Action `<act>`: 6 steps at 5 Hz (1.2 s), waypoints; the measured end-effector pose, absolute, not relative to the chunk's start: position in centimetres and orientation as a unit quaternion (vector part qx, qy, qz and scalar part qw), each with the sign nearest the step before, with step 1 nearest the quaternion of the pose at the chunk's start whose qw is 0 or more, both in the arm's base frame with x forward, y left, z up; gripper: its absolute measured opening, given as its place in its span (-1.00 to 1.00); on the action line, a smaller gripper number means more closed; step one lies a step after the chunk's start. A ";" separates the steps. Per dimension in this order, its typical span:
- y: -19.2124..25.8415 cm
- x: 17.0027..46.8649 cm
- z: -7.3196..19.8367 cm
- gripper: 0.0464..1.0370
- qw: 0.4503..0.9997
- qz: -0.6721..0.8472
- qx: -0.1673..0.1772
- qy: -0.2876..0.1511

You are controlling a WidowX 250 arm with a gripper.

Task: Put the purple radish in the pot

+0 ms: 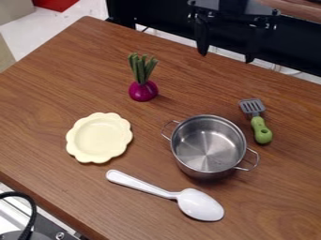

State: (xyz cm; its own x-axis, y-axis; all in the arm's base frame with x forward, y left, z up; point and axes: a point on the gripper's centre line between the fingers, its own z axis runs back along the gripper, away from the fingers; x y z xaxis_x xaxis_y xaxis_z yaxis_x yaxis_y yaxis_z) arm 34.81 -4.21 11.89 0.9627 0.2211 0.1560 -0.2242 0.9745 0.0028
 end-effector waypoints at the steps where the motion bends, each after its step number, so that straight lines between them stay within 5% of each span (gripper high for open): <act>1: -4.2 34.5 10.8 0.92 0.991 0.114 0.014 -0.063; 4: 1.7 34.6 8.5 0.93 0.983 0.156 0.035 -0.090; 6: 7.7 33.8 10.3 0.92 0.972 0.214 0.067 -0.076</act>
